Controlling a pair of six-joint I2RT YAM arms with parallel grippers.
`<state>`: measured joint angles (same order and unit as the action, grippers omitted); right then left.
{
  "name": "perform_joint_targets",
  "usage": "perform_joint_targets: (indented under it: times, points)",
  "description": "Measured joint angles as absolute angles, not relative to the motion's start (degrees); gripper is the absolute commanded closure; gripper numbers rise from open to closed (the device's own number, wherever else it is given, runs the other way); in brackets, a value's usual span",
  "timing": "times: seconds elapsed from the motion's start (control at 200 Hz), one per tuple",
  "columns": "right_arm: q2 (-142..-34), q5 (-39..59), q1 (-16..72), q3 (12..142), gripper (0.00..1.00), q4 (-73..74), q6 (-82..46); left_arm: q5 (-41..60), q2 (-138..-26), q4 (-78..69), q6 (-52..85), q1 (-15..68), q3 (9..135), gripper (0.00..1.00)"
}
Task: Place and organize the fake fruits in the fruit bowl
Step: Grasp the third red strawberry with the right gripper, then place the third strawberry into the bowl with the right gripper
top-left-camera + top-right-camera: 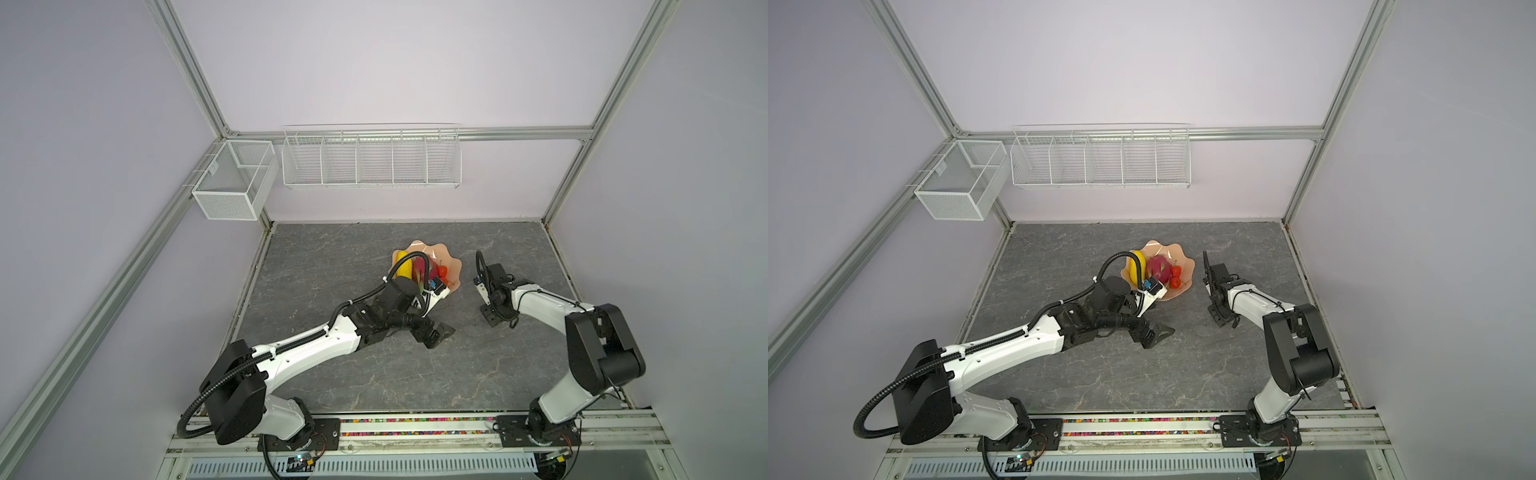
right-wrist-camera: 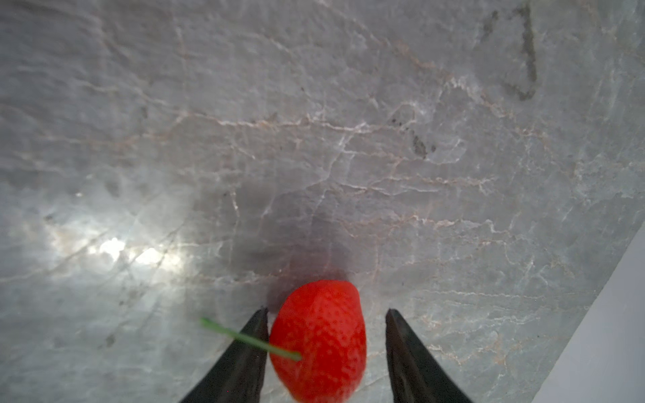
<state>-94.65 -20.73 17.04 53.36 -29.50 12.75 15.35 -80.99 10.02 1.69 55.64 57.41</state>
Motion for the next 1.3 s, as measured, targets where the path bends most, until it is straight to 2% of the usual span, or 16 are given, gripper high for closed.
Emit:
perform_joint_targets:
  times: [0.225,0.44,0.685,1.015,1.3]
  points:
    - [-95.77,-19.57,16.93,53.49,0.58,-27.57,13.54,14.46,-80.40,10.76,1.72,55.64,57.41,0.01]
    - [-95.53,-18.39,16.86,53.63,0.64,-27.70,13.04,13.67,-80.40,11.27,1.87,55.64,57.41,0.01]
    - [-89.41,-15.46,16.86,53.76,0.69,-29.30,11.55,11.81,-80.23,11.44,1.83,55.64,57.41,0.01]
    - [-83.31,-5.54,19.33,55.75,0.69,-26.41,8.69,5.52,-78.19,11.99,2.79,55.64,57.39,0.01]
    - [-86.41,7.57,22.61,58.15,0.68,-10.79,0.25,-4.51,-69.58,12.10,7.49,51.16,54.81,0.01]
